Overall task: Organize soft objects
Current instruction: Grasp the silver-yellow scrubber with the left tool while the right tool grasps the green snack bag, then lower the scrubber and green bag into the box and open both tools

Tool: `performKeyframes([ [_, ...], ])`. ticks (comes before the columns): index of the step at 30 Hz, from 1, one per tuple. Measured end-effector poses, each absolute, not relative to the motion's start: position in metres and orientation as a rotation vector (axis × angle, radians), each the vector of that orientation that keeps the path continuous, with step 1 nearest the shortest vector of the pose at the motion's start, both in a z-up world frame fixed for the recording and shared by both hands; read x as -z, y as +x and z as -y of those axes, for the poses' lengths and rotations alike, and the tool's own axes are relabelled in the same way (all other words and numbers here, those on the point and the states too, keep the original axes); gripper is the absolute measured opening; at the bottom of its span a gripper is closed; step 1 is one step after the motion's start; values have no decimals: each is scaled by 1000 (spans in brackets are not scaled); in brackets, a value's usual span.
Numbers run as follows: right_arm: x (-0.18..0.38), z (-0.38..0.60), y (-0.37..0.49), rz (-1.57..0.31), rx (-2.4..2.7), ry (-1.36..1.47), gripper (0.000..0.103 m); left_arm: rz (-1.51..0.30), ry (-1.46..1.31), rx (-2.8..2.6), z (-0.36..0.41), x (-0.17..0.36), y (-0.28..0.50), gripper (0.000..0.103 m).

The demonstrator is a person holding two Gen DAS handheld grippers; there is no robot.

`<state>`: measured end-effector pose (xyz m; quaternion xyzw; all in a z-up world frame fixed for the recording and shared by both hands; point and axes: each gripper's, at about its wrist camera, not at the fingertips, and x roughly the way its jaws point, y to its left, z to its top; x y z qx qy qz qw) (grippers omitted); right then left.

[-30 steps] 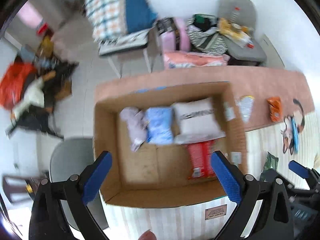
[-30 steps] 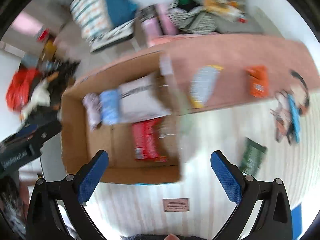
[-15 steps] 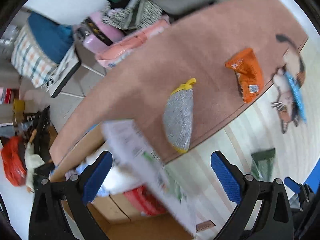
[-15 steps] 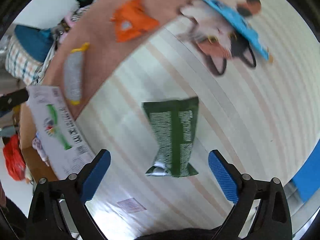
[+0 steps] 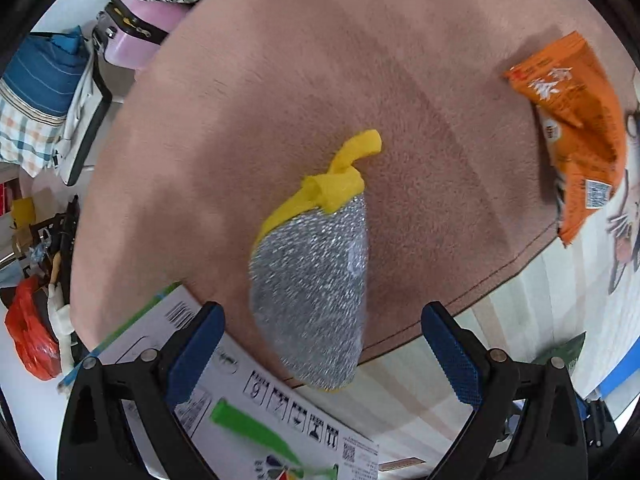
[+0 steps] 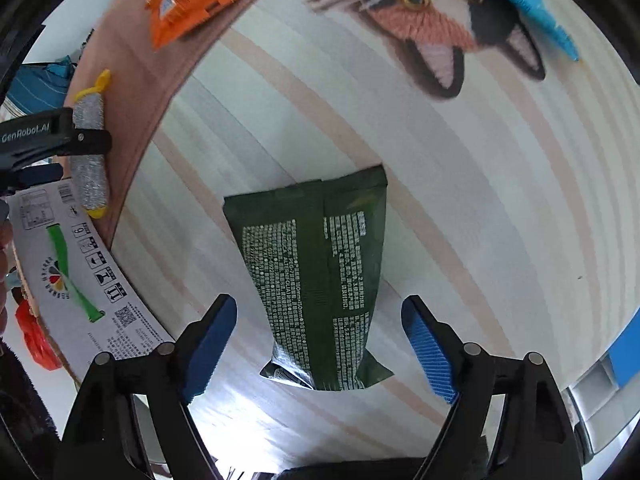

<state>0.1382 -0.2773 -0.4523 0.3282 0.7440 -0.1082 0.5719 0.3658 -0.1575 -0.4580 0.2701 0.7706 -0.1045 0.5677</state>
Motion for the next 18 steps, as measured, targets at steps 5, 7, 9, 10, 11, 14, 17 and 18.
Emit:
performKeyframes([
  [5,468,268,134,-1785,236,772,57,-1850,557,260,154,460,367,50],
  [7,469,263,132,-1798,250,739,42,-1808,576,237,154,454,366,50],
  [9,469,260,132,-1785,250,708,34,-1787,550,236,153,444,362,49],
  [10,465,256,132,-1776,252,686,34,-1786,529,243,152,439,360,49],
  [11,460,250,137,-1766,253,662,33,-1774,498,249,151,429,357,49],
  [14,436,241,136,-1723,229,620,32,-1712,390,280,139,389,349,49],
  [17,397,230,139,-1660,175,573,32,-1647,262,315,113,337,335,49],
  [18,379,223,142,-1631,141,546,32,-1624,223,322,103,320,332,49],
])
